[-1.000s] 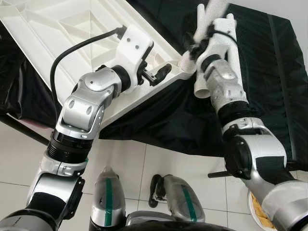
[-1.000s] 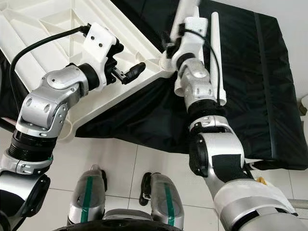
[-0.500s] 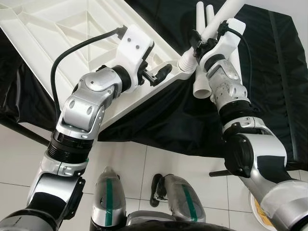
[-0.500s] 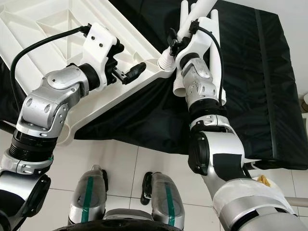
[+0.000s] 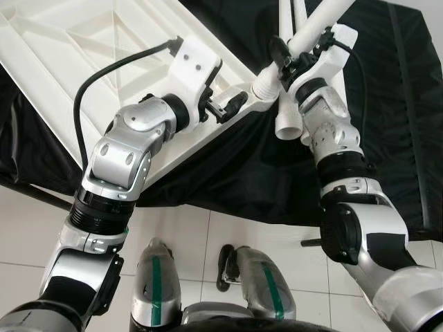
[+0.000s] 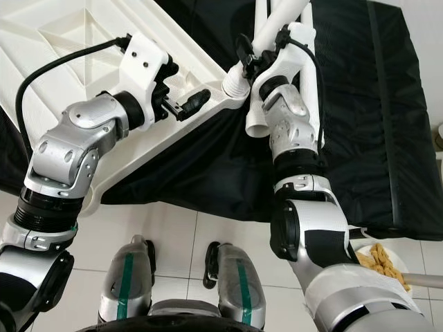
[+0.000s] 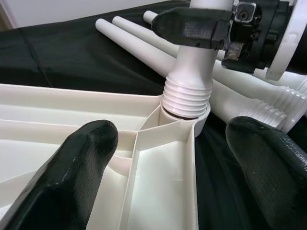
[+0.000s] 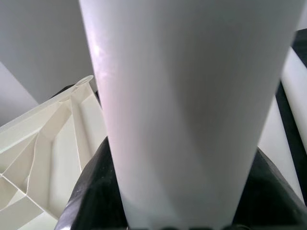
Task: Building children table
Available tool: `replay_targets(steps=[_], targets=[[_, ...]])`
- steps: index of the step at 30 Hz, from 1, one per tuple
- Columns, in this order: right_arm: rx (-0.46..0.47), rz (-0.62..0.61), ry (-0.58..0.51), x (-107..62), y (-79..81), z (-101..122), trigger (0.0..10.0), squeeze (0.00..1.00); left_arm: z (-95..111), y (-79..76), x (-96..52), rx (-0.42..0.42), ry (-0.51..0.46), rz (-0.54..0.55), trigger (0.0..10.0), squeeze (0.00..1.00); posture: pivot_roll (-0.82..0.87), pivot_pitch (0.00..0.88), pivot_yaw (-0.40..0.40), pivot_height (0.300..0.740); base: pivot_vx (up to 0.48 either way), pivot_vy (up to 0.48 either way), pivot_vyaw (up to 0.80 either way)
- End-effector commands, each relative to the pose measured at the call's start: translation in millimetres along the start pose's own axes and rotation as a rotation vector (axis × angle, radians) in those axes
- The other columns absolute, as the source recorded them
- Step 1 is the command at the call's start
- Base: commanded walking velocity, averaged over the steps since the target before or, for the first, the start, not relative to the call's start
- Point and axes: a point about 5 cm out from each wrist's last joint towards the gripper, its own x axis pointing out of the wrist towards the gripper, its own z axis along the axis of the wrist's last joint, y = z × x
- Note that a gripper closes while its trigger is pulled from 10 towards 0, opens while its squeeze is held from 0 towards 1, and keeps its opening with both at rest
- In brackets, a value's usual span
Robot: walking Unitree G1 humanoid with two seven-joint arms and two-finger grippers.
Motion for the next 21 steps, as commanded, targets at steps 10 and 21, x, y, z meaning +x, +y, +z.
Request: replay_targets(steps=[10, 21], targets=[[0.085, 0.098, -0.062, -2.3, -5.7, 28.3, 10.0, 0.0, 6.6, 11.0, 0.4, 0.021, -0.025, 0.043, 10.0, 0.0, 0.17, 0.054, -0.092, 0.74, 0.0, 0.0, 0.0], [0.036, 0.138, -0.061, -6.6, -4.0, 27.8, 10.0, 0.0, 12.0, 19.2, 2.3, 0.015, -0.055, 0.056, 10.0, 0.0, 0.16, 0.039, -0.097, 0.74, 0.0, 0.0, 0.0]])
